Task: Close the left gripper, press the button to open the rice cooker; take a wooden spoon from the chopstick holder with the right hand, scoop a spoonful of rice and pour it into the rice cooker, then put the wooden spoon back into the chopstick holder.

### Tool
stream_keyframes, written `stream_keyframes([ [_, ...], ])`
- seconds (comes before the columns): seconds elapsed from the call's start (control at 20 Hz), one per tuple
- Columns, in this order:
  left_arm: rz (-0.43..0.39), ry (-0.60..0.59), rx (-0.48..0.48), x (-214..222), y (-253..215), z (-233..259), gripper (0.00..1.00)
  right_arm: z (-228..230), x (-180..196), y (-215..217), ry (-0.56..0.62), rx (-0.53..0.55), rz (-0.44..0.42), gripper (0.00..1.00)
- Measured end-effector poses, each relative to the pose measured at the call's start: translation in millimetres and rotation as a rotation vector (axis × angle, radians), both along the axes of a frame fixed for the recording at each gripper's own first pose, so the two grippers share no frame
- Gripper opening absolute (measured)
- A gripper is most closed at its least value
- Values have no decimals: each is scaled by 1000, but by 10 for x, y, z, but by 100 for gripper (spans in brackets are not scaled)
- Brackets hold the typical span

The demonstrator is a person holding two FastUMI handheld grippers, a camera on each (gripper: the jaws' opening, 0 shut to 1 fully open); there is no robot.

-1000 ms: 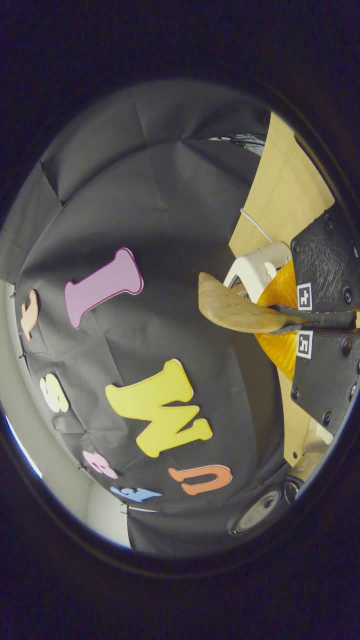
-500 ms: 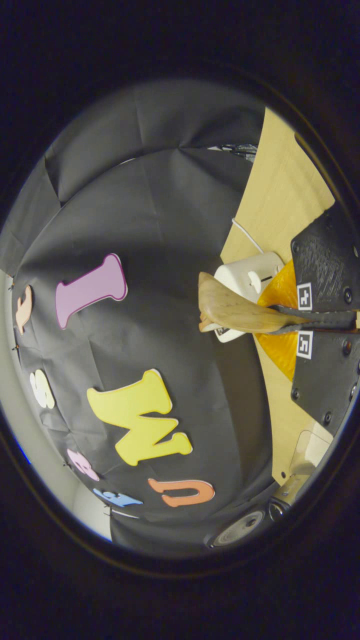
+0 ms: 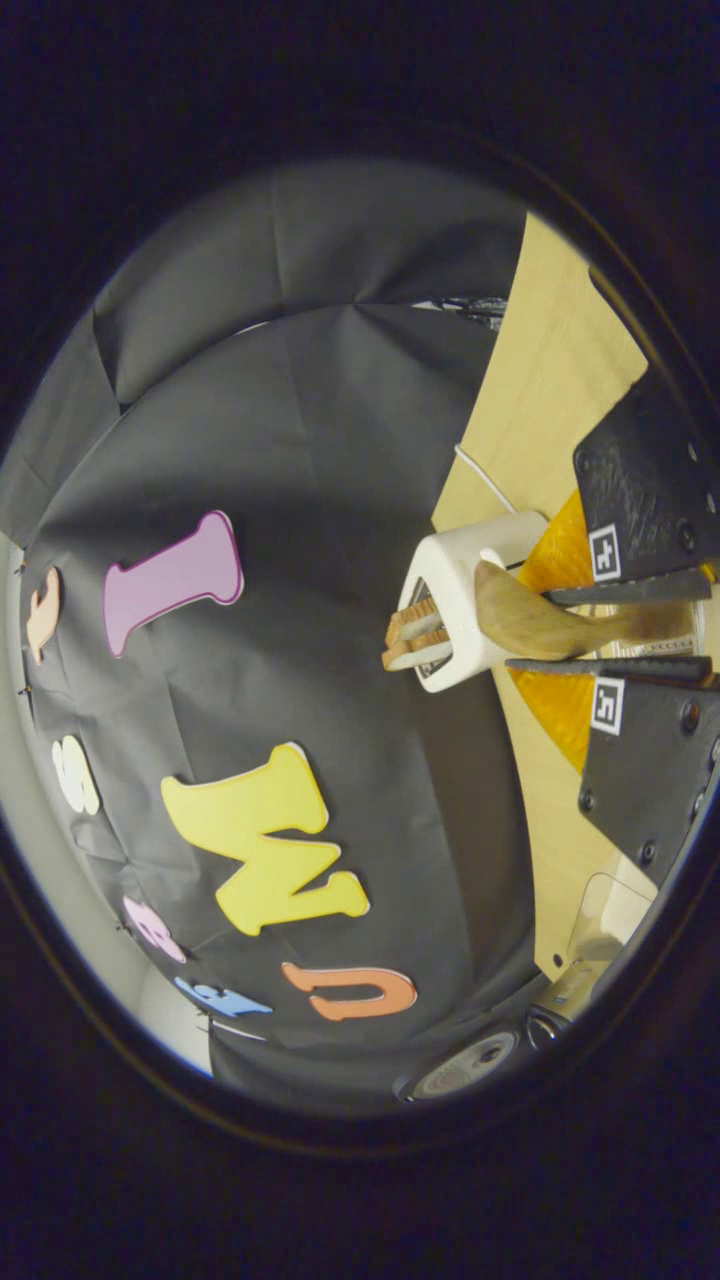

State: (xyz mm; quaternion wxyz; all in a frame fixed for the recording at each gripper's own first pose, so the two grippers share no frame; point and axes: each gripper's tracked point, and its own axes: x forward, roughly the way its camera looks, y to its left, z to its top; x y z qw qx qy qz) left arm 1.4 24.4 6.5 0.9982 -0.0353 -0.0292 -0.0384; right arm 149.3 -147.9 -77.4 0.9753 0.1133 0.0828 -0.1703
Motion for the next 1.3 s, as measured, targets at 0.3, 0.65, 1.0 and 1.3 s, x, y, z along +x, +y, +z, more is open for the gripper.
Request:
stream_keyframes([
  [0.3,-1,-21,-13,-27,7,80,99,559,-246,24,-118,-134,-20,83],
  [0.65,38,-34,12,-4,161,376,99,1066,-782,463,-224,-249,60,92],
  [1.0,28,-25,5,207,269,1043,99,934,-1080,1259,-184,-222,334,92],
  [1.3,123,23,42,594,600,1452,99,836,-1304,1592,-191,-243,481,95],
])
